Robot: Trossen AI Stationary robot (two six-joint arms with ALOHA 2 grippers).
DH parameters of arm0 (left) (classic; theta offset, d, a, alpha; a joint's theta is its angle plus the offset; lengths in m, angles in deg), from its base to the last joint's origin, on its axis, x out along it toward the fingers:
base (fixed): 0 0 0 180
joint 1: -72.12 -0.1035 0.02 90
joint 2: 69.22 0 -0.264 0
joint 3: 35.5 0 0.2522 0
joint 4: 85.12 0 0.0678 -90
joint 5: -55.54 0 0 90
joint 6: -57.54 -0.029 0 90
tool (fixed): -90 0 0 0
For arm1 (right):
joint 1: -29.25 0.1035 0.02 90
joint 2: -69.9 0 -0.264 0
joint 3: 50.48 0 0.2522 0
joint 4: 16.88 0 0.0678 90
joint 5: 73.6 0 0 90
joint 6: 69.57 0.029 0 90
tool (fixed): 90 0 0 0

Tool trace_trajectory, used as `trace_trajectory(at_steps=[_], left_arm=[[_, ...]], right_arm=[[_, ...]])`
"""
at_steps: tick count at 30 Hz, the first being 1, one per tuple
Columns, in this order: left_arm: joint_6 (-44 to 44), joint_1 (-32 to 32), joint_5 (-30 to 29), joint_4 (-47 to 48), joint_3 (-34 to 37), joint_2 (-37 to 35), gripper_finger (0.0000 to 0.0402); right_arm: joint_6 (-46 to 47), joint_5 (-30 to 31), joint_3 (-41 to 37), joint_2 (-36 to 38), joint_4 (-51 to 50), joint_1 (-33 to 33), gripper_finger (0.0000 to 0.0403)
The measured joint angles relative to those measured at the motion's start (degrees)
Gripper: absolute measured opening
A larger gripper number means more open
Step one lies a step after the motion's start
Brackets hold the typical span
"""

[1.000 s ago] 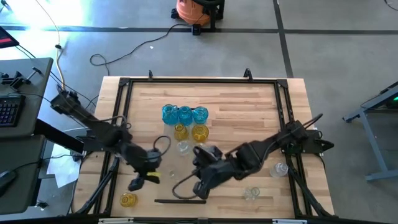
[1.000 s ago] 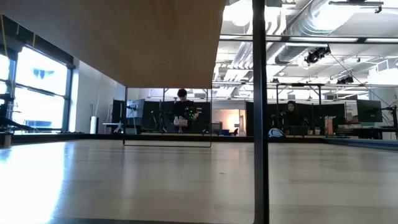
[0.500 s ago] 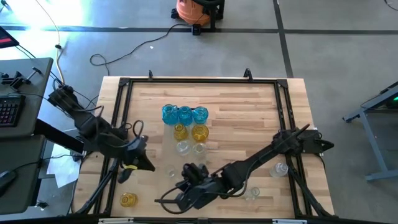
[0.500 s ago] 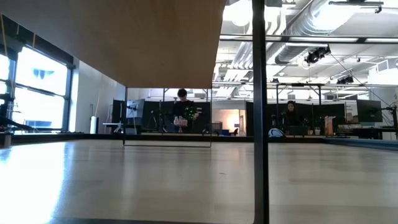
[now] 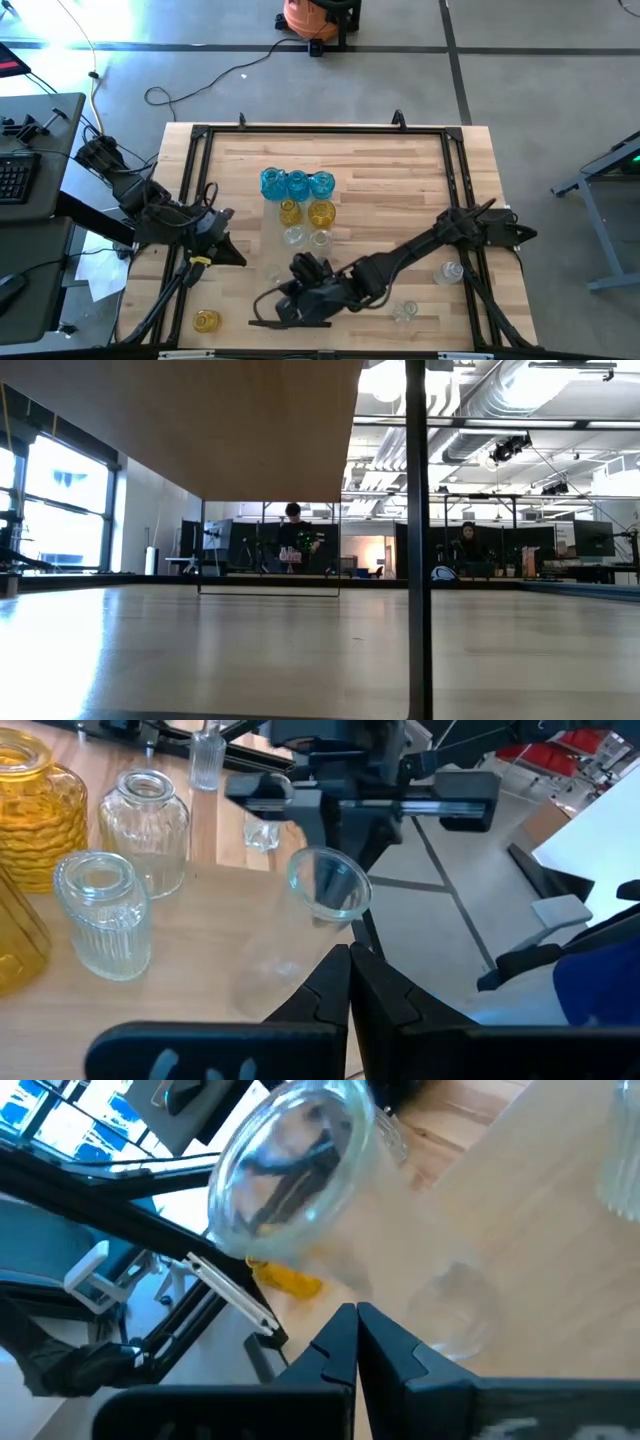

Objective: Sort vases onto shelf
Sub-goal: Put the top transparent vase on the shelf to align with the other transparent vases

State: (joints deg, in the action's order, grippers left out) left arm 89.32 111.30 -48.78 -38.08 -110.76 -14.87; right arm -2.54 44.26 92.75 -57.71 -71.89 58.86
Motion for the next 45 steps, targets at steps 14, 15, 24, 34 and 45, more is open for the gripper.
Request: trace_trajectory(at_steps=[14, 15, 24, 34, 45], left_arm=[[0.61, 0.00, 0.21, -0.16, 0.00, 0.00, 0.0000], [0.60, 0.00, 0.21, -0.16, 0.00, 0.00, 0.0000], [1.17, 0.00, 0.63, -0.14, 0.00, 0.05, 0.0000], [1.15, 0.00, 0.67, -0.12, 0.00, 1.88, 0.0000], [2.05, -0.02, 3.70, -0.10, 0.02, 4.18, 0.0000]], right_arm=[[-4.79, -2.37, 0.00, 0.00, 0.39, -3.76, 0.0000], [-5.17, -2.37, 0.00, 0.00, 0.41, -4.10, 0.0000], [-7.00, -1.38, 0.00, 0.00, 0.40, -6.05, 0.0000], [-6.54, -2.00, 0.00, 0.00, 2.67, -5.85, 0.0000], [-7.63, 3.11, 3.60, 0.11, 4.64, -3.23, 0.0000]])
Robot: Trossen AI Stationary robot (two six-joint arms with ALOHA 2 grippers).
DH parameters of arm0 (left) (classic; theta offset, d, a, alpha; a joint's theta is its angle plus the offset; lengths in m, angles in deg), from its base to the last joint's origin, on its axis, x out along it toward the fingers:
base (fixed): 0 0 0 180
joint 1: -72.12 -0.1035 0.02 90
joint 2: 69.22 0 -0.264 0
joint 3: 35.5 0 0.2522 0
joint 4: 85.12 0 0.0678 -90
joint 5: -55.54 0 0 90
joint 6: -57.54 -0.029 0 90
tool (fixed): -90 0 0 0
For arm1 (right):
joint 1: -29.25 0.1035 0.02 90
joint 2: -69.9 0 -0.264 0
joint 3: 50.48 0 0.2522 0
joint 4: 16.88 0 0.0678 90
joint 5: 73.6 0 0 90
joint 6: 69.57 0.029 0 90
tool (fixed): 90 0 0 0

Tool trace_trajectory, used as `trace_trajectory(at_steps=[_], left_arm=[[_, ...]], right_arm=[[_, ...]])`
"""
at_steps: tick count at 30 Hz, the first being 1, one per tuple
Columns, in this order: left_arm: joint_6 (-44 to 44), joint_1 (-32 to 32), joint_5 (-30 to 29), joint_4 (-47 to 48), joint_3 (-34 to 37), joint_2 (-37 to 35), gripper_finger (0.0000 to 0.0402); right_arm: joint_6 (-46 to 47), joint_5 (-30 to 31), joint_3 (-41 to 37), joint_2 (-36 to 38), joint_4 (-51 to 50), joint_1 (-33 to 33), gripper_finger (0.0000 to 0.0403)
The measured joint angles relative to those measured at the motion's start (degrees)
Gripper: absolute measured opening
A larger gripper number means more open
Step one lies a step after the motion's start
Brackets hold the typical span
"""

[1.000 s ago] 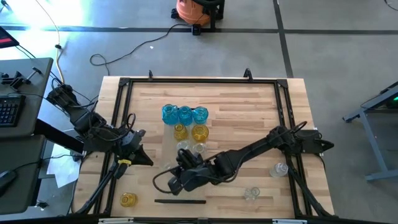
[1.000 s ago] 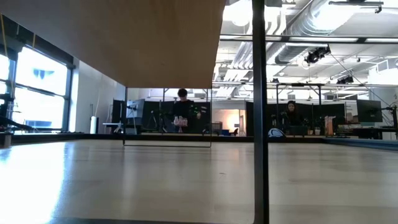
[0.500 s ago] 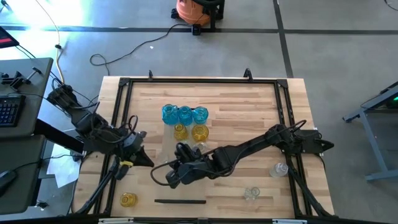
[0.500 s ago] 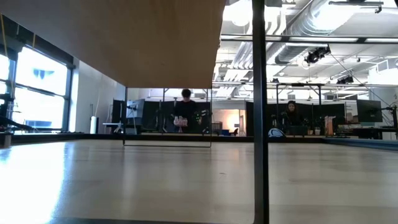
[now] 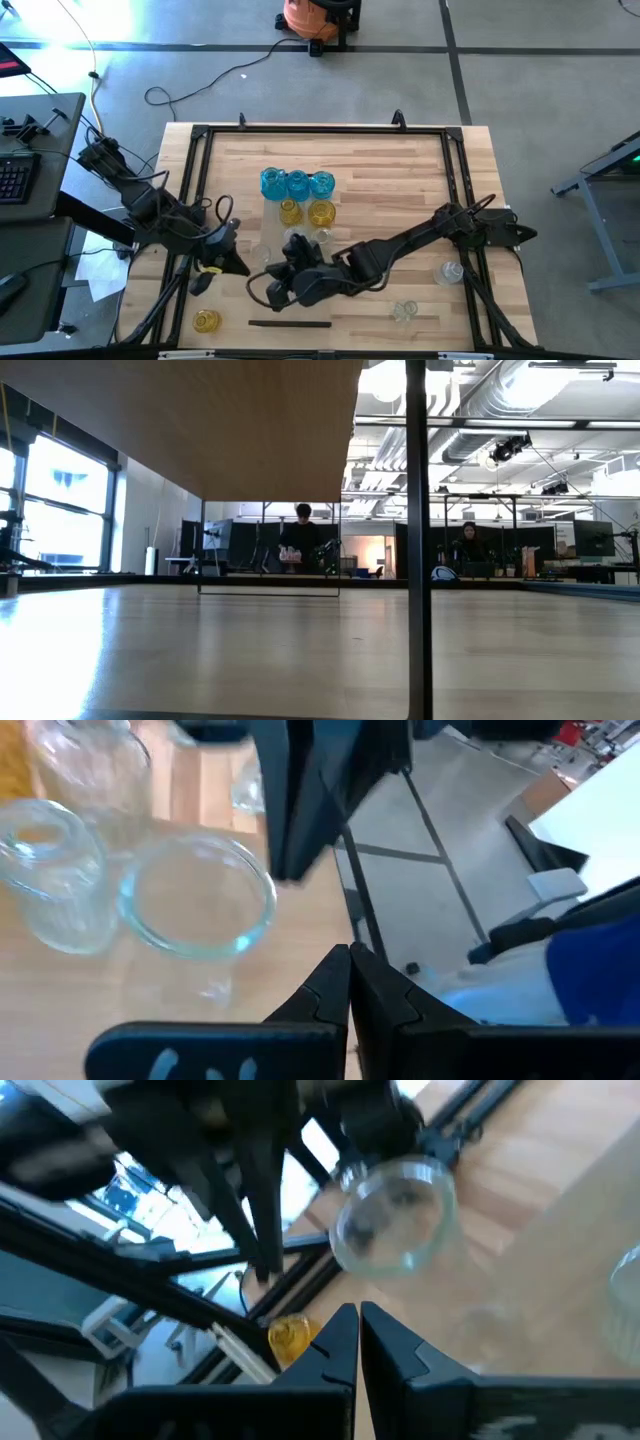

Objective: Sort vases onto shelf
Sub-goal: Put the top transparent vase on the shelf to align with the other transparent vases

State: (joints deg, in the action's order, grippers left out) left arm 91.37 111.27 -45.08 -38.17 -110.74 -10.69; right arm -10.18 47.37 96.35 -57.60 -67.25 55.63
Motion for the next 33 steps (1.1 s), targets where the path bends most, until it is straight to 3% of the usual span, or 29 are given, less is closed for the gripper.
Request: trace_trajectory(at_steps=[4, 7, 12, 21, 24, 33], left_arm=[[2.12, 1.07, 2.67, -0.11, 0.00, 0.76, 0.0000], [3.49, 2.52, 1.69, -0.10, 0.00, 1.66, 0.0000], [3.15, 4.78, -6.52, -0.06, 0.02, 4.08, 0.0000], [4.50, 4.85, -16.72, 0.00, 0.00, 9.32, 0.0000], [6.29, 4.70, -17.38, -0.03, 0.00, 10.40, 0.0000], [7.15, 4.01, -18.04, 0.38, 0.02, 11.15, 0.0000]], right_arm=[[-3.84, 5.01, 1.52, 1.01, 0.19, 1.25, 0.0000], [-8.21, 12.28, 2.00, 2.00, -1.18, 2.32, 0.0000], [-14.52, 25.03, 1.97, 3.23, -5.48, 2.66, 0.0000], [-19.77, 38.84, 1.86, 3.56, -14.37, 2.05, 0.0000], [-24.22, 41.54, 1.86, 4.06, -14.61, 1.62, 0.0000], [-35.35, 41.67, 1.86, 8.34, -15.70, -0.07, 0.0000]])
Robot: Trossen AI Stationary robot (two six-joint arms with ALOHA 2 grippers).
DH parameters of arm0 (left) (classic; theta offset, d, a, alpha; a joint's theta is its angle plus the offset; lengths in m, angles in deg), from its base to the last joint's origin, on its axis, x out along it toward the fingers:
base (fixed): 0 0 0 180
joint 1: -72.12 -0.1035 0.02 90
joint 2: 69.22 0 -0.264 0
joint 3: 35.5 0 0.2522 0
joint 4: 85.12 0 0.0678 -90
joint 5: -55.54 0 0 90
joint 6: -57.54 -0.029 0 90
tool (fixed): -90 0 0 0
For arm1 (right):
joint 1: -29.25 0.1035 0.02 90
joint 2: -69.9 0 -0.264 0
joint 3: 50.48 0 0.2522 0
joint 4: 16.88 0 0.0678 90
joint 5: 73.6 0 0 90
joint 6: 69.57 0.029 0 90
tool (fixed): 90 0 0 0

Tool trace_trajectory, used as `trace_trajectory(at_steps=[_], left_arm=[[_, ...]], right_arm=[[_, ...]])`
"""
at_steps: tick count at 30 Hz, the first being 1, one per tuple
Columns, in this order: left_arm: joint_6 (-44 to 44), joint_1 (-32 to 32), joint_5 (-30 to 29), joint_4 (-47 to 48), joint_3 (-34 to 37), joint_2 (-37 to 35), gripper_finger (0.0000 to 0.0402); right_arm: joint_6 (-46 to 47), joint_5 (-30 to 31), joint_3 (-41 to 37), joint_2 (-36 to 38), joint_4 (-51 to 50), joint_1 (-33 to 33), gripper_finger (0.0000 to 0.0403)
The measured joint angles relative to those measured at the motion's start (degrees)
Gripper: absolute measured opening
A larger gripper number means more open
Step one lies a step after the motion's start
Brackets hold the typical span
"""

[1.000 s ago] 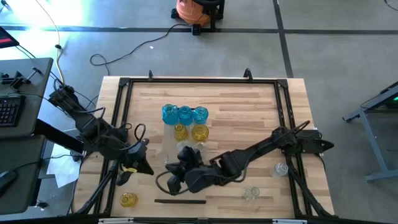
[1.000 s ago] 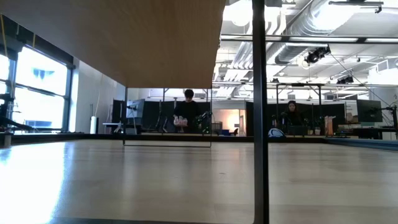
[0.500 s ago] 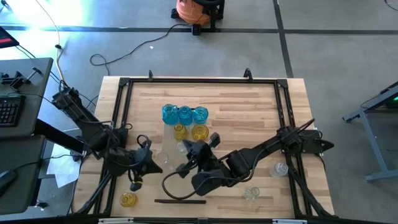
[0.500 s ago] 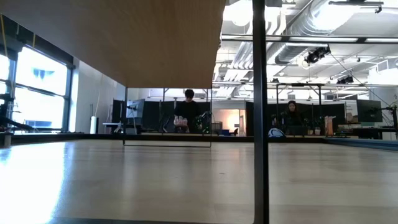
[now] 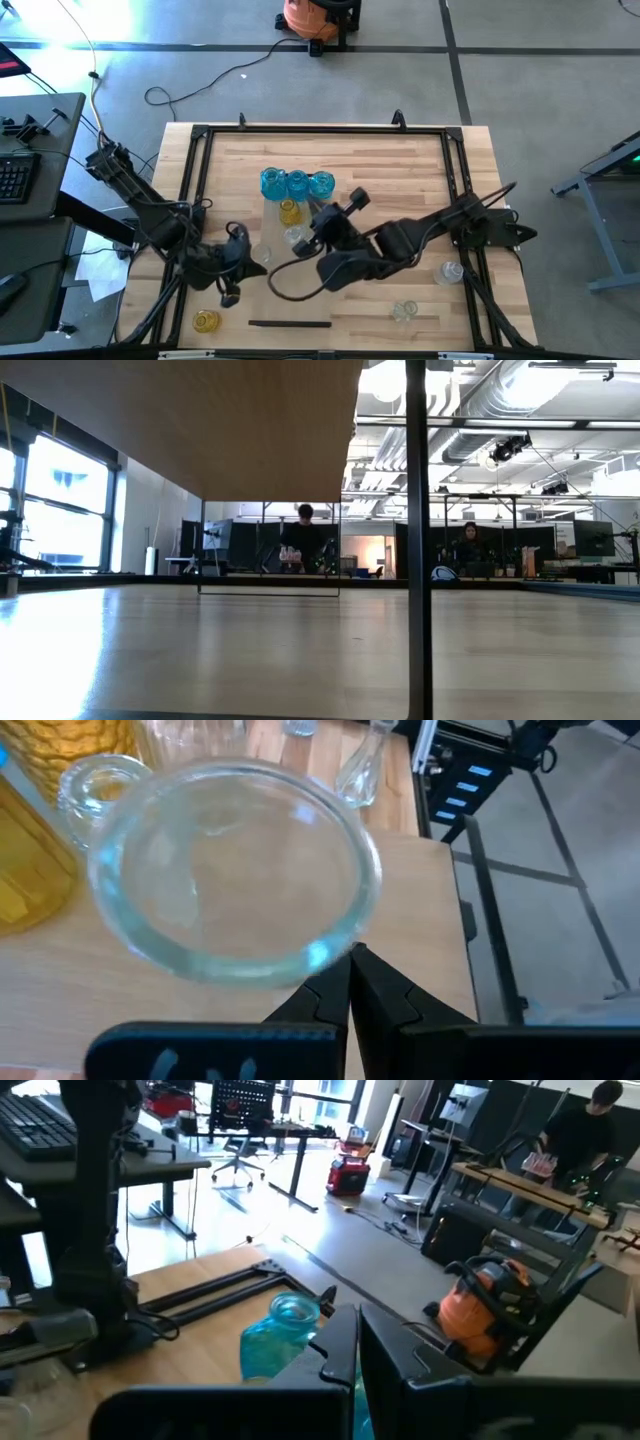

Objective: Sort vases onto shelf
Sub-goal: Put the top transparent vase on the shelf to align with the other transparent vases

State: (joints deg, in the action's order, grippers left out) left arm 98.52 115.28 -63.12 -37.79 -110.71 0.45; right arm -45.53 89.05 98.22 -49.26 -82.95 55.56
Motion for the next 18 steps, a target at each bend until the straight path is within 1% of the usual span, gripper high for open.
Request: trace_trajectory(at_steps=[8, 18], left_arm=[[-0.18, -1.39, -0.08, 5.35, 0.00, -0.02, 0.0000], [-0.59, -2.88, -1.07, 6.55, -0.02, -0.26, 0.0000]], right_arm=[[-2.13, -0.07, 0.00, 2.67, -0.42, -0.16, 0.0000], [-0.51, -0.59, 0.00, 2.80, -0.97, 0.44, 0.0000]])
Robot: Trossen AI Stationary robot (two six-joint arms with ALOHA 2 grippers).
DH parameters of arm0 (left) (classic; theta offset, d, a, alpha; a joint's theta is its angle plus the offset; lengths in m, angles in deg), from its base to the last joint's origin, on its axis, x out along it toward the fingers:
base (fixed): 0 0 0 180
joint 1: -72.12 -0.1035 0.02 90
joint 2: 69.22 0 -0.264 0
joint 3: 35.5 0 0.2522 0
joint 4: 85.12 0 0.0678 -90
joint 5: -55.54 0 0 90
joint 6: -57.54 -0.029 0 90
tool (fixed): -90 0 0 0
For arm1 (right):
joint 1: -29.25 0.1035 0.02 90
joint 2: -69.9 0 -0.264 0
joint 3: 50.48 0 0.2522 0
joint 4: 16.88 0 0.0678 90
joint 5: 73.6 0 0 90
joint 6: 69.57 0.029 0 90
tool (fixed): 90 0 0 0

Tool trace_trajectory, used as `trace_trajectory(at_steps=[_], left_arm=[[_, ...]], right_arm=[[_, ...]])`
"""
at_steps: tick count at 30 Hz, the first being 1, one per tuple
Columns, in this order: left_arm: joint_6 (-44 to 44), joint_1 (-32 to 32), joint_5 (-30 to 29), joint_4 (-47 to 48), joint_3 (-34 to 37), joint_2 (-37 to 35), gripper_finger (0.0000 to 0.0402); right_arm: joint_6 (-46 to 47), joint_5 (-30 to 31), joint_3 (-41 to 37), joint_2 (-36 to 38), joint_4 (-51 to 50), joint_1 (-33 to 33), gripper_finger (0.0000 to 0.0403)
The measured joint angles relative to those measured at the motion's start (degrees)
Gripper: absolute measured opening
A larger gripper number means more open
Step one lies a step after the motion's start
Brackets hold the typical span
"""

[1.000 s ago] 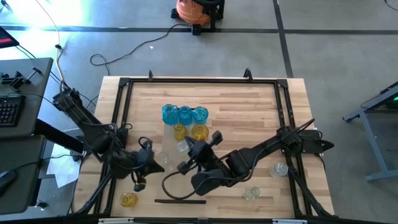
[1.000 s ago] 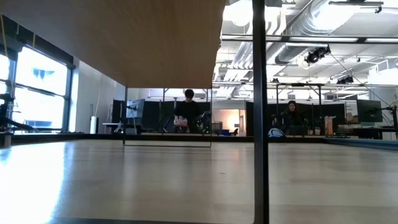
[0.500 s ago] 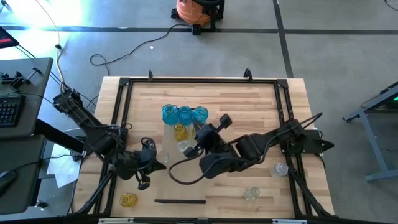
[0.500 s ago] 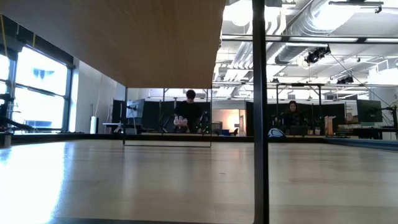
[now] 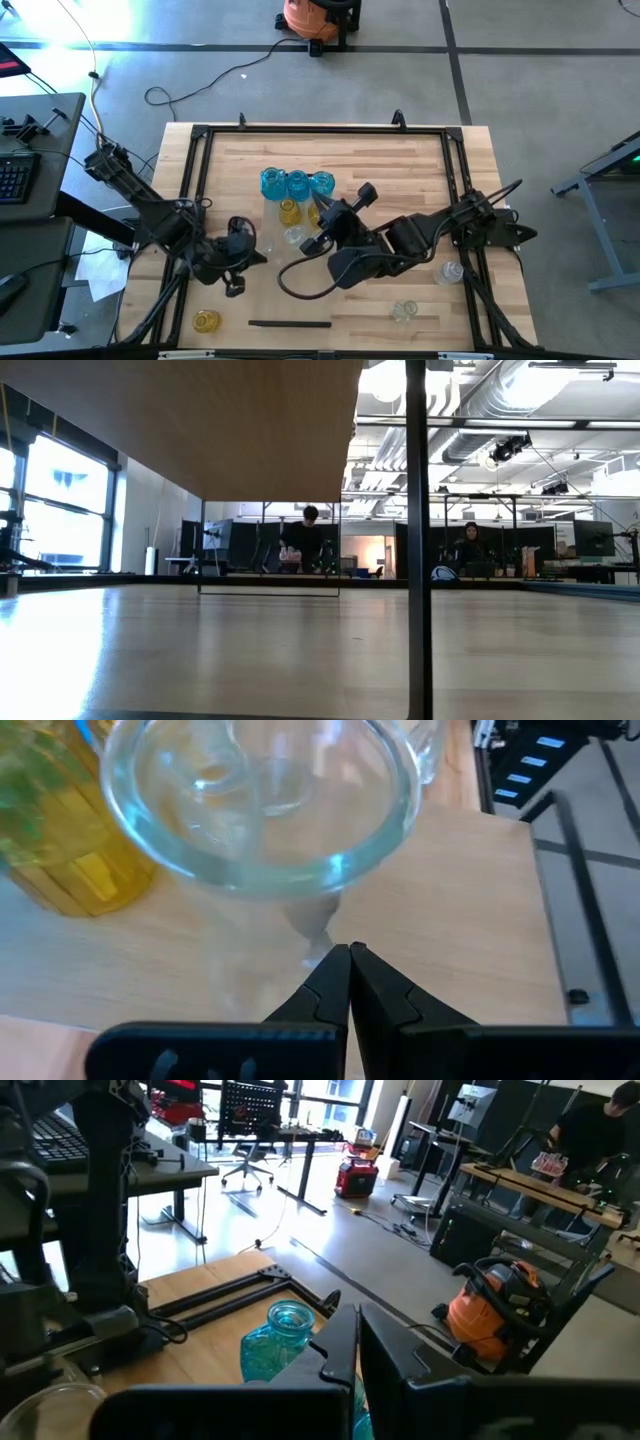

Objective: Sort vases onto shelf
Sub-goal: Put the top transparent vase on the shelf to align with the other transparent vases

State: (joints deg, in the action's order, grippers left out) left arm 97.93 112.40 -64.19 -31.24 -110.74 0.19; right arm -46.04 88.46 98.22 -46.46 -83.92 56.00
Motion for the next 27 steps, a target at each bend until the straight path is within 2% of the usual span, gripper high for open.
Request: trace_trajectory(at_steps=[17, 23, 27], left_arm=[[0.83, -3.37, 0.45, 6.37, 0.00, 0.00, 0.0000], [0.97, -4.41, 0.47, 6.45, 0.00, 0.00, 0.0000], [1.39, -3.99, 0.86, 5.81, 0.00, 0.01, 0.0000]], right_arm=[[3.53, -2.24, 0.00, -0.07, -1.36, 0.01, 0.0000], [3.65, -2.57, 0.00, -0.07, -1.37, 0.01, 0.0000], [3.69, -4.91, 0.00, -0.09, -1.60, 0.01, 0.0000]])
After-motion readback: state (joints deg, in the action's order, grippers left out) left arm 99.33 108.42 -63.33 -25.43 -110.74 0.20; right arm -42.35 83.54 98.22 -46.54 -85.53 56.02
